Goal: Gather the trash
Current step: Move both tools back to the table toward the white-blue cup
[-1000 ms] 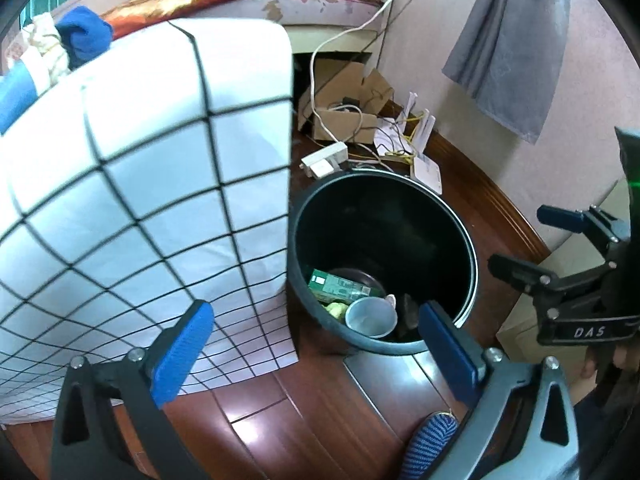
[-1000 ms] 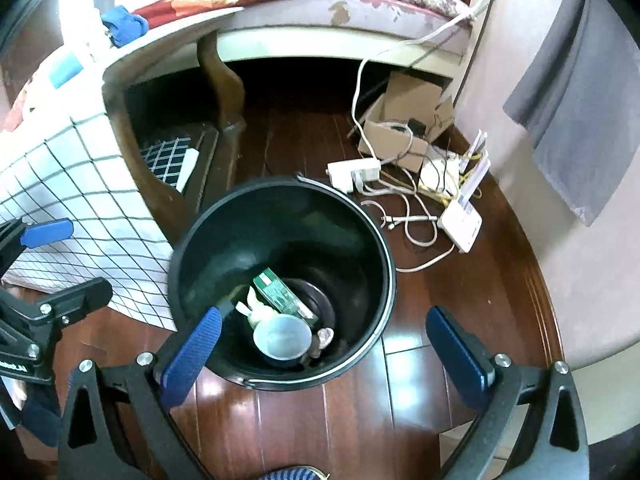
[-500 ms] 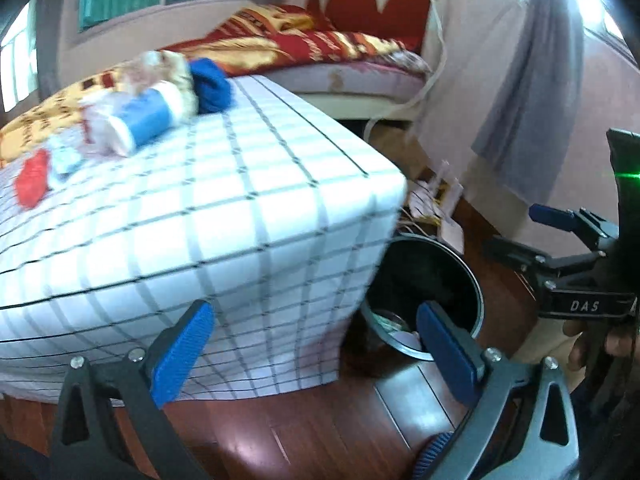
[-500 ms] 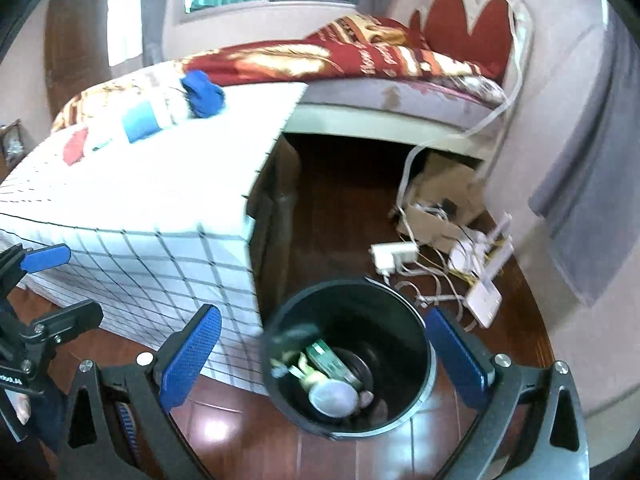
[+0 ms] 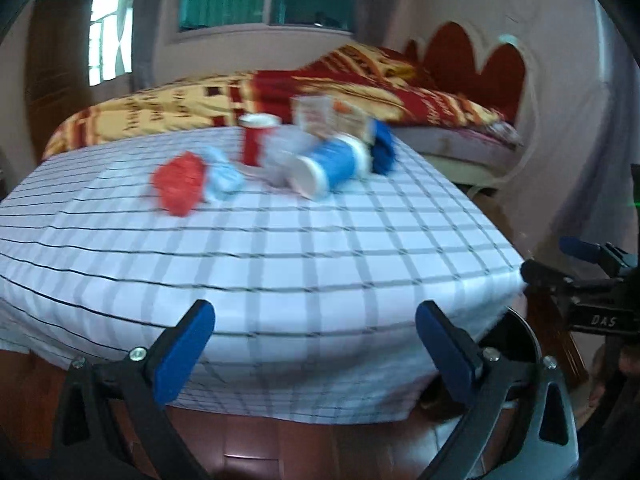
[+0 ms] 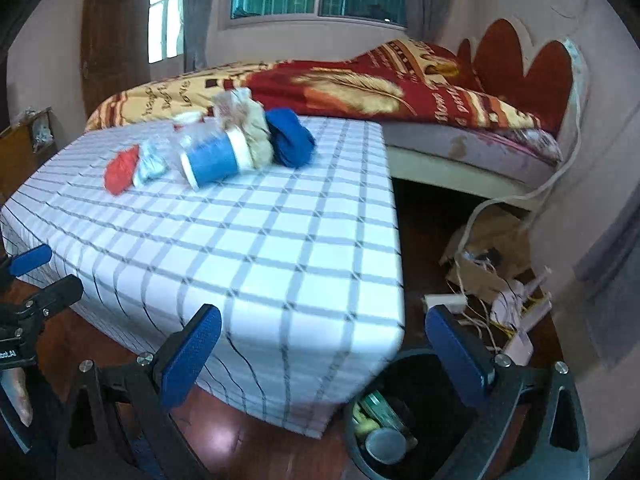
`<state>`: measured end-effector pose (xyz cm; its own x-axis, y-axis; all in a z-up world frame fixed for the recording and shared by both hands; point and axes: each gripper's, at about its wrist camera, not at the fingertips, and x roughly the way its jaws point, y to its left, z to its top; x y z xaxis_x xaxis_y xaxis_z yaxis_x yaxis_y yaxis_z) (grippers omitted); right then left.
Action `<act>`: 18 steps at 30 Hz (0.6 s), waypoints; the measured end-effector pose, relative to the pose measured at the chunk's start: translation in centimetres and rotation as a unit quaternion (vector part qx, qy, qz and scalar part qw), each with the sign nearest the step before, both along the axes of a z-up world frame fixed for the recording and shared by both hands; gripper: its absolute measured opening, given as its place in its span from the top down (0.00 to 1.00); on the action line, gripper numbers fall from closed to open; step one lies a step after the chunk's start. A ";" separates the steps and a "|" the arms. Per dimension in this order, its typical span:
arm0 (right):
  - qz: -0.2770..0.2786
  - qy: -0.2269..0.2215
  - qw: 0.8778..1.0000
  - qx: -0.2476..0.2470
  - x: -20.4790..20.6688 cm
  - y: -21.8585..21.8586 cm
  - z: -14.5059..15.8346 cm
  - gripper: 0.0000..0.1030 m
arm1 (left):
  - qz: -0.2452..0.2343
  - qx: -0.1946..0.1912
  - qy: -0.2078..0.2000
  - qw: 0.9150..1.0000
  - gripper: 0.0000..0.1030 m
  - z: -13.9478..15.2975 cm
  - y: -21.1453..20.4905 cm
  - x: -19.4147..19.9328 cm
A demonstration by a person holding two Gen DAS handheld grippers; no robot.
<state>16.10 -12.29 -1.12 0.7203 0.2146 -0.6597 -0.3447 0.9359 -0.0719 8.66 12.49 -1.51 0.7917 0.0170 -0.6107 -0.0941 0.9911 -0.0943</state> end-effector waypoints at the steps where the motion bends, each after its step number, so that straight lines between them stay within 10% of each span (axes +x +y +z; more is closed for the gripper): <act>1: 0.005 -0.002 1.000 0.004 0.5 0.9 0.4 0.00 | 0.012 0.005 -0.002 1.000 0.05 0.2 1.1 0.3; 18: 0.019 0.026 0.999 0.000 11.1 17.2 -1.3 0.00 | 0.094 0.013 -0.001 0.995 0.05 0.2 10.7 5.6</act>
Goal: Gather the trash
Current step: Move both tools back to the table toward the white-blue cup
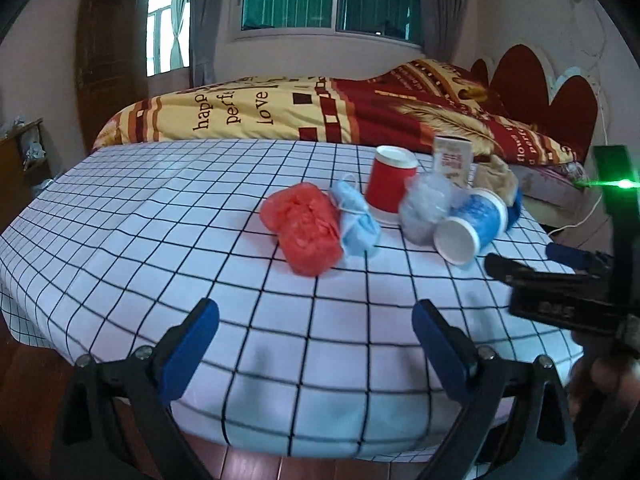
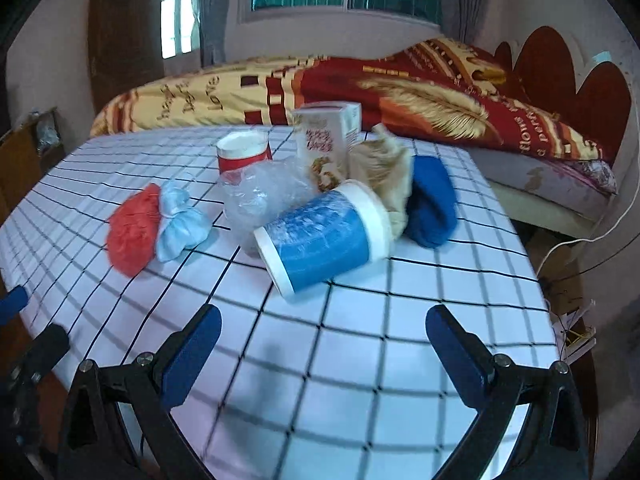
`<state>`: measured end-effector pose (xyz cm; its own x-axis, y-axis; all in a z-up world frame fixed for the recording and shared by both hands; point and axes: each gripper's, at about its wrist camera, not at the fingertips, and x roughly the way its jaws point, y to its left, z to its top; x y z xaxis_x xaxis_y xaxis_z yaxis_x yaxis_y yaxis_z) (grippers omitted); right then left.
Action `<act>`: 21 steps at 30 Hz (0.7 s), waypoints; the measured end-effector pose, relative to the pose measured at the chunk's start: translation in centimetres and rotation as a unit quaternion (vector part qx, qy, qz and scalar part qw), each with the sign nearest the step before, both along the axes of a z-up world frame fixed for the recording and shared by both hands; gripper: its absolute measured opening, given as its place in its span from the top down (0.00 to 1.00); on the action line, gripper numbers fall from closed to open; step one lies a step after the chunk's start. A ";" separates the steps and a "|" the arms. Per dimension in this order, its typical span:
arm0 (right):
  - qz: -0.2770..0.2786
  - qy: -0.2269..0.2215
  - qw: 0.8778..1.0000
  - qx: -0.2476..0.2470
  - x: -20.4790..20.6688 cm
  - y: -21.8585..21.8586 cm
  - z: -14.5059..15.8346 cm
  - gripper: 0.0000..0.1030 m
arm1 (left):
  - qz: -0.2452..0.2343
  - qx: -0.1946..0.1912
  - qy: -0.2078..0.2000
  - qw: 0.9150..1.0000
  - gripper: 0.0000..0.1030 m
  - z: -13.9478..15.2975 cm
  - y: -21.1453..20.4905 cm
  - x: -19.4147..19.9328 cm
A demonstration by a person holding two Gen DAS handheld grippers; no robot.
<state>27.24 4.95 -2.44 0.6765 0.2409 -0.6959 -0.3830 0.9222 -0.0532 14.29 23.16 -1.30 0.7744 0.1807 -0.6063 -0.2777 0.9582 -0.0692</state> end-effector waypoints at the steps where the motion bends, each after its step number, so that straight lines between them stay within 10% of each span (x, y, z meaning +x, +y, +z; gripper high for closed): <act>1: -0.002 0.006 1.000 -0.004 0.6 0.5 -0.4 0.00 | 0.002 -0.002 -0.001 1.000 0.05 -0.1 0.4 0.4; 10: -0.041 0.045 0.998 -0.024 5.8 2.1 -2.5 0.00 | 0.011 -0.014 0.005 1.000 0.05 -0.8 2.6 2.0; 21: -0.105 0.046 0.993 -0.006 3.8 -6.7 -2.4 0.00 | -0.001 -0.016 0.014 1.000 0.05 -1.2 1.1 4.6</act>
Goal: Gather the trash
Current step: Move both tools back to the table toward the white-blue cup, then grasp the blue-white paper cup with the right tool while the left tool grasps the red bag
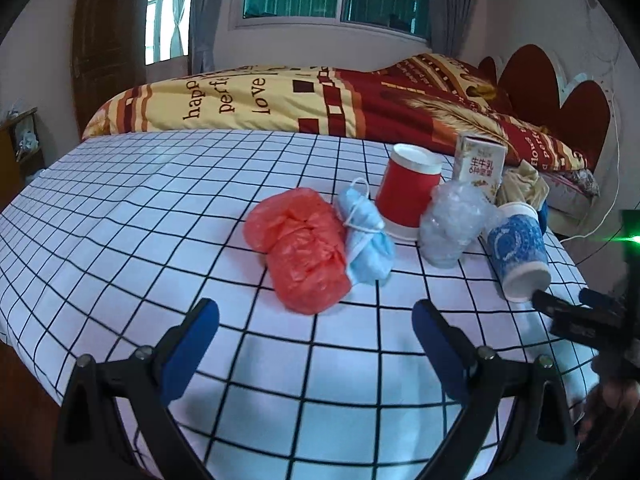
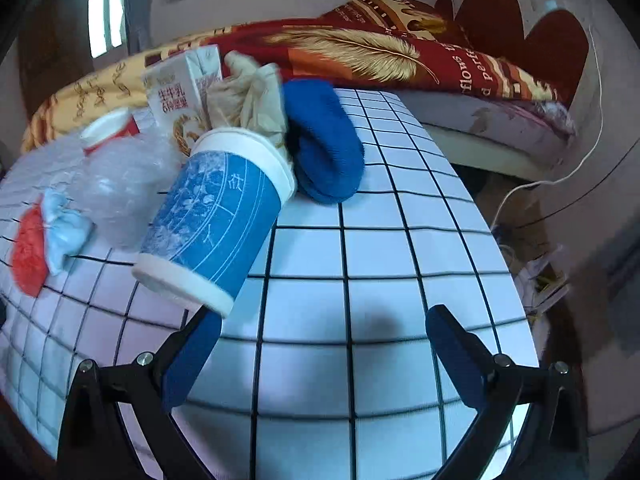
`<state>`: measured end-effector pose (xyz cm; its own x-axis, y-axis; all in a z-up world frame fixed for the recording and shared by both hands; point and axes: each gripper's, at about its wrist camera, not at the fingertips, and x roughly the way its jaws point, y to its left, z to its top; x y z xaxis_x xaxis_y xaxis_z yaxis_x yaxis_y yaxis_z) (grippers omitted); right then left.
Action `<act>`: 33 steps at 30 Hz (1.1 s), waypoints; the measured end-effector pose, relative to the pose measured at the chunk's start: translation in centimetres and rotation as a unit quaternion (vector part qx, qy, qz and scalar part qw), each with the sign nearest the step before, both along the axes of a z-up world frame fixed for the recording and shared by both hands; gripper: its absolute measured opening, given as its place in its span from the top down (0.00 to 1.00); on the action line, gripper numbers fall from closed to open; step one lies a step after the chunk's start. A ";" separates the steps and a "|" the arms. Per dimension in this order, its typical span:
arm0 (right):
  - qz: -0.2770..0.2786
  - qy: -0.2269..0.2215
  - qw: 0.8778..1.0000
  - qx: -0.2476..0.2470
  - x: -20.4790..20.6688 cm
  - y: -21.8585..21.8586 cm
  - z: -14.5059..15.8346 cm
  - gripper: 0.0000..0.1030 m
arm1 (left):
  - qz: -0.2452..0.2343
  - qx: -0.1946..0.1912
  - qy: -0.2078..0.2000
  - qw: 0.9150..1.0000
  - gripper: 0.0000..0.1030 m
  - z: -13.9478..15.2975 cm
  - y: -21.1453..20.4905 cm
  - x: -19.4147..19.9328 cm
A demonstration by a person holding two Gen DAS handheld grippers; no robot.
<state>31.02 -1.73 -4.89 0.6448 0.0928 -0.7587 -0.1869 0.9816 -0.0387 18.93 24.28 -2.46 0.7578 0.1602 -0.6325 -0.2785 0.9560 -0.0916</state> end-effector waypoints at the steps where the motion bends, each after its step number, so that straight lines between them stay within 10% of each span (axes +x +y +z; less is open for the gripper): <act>1: 0.015 -0.006 1.000 0.018 -0.7 -0.1 0.4 0.00 | 0.000 0.000 0.001 1.000 0.05 -0.1 -0.1 0.2; 11: 0.074 0.002 0.996 0.038 1.6 5.0 0.8 0.01 | 0.015 -0.008 0.029 0.999 0.16 -1.0 1.3 3.0; 15: 0.081 0.020 0.995 0.051 3.1 5.4 0.3 0.28 | 0.029 -0.029 0.033 0.999 0.20 -1.0 2.8 4.3; 19: 0.083 0.022 0.994 0.065 3.1 4.9 0.3 0.32 | 0.039 -0.058 0.032 0.997 0.21 -1.4 4.4 5.1; 25: 0.096 0.021 0.993 0.071 2.3 4.5 0.2 0.39 | -0.008 -0.068 0.044 0.997 0.66 -2.1 3.7 5.8; 33: 0.111 0.002 0.991 0.078 -0.4 2.9 1.1 0.42 | -0.015 -0.018 0.004 1.000 0.72 0.2 1.6 1.5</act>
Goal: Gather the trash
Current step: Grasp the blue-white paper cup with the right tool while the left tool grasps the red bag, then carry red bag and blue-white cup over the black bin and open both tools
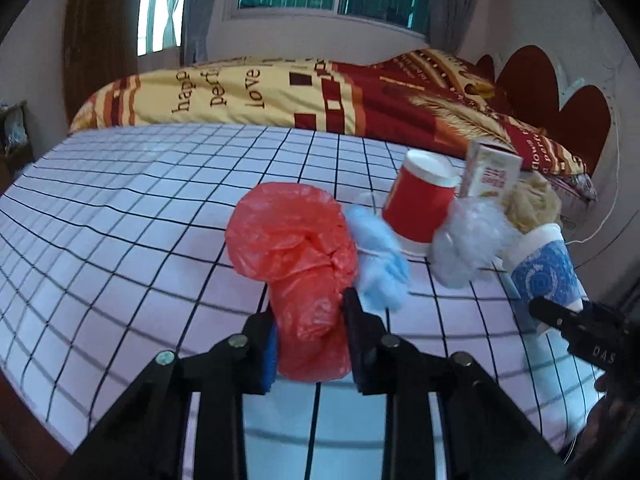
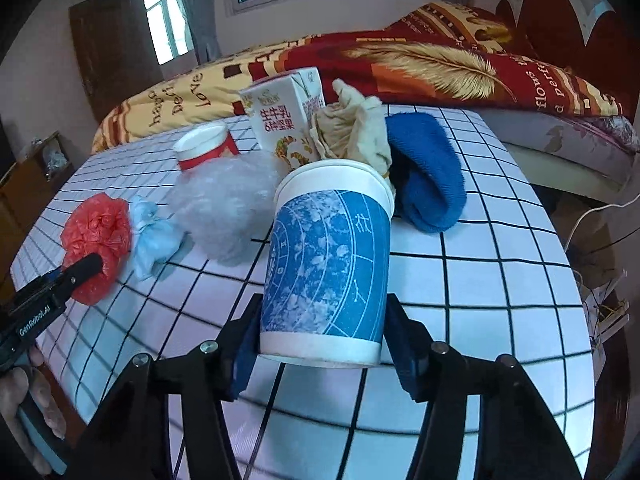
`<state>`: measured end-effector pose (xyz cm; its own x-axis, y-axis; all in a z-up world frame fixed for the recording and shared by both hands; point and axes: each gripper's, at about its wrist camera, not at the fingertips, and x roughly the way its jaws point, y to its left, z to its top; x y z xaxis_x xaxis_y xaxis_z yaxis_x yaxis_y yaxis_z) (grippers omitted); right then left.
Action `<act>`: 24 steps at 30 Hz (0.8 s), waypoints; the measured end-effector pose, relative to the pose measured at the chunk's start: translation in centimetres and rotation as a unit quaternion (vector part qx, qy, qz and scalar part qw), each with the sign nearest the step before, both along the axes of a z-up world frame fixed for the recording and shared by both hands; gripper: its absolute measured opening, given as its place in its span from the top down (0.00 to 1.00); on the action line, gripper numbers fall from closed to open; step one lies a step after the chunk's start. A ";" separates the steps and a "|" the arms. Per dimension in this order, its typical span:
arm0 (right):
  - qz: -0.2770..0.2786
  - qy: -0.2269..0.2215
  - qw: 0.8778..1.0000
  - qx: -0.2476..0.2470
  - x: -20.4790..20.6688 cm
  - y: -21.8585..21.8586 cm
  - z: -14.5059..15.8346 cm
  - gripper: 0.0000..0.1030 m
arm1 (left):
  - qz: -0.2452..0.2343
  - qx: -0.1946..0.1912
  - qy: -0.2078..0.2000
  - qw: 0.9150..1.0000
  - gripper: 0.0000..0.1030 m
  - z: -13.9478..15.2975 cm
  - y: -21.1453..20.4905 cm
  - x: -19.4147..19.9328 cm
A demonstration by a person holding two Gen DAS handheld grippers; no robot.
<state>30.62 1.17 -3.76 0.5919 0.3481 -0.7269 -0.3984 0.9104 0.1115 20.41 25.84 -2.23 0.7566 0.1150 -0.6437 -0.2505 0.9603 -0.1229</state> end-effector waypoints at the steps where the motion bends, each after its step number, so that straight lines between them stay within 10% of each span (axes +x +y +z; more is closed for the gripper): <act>1: 0.002 -0.002 1.000 0.001 -0.4 -0.2 0.2 0.42 | 0.002 0.006 -0.005 1.000 0.72 0.3 -0.2 -0.9; 24: -0.035 -0.043 0.998 0.001 -9.3 -11.1 3.1 0.43 | -0.083 0.010 -0.023 0.996 0.72 1.9 -9.4 -7.6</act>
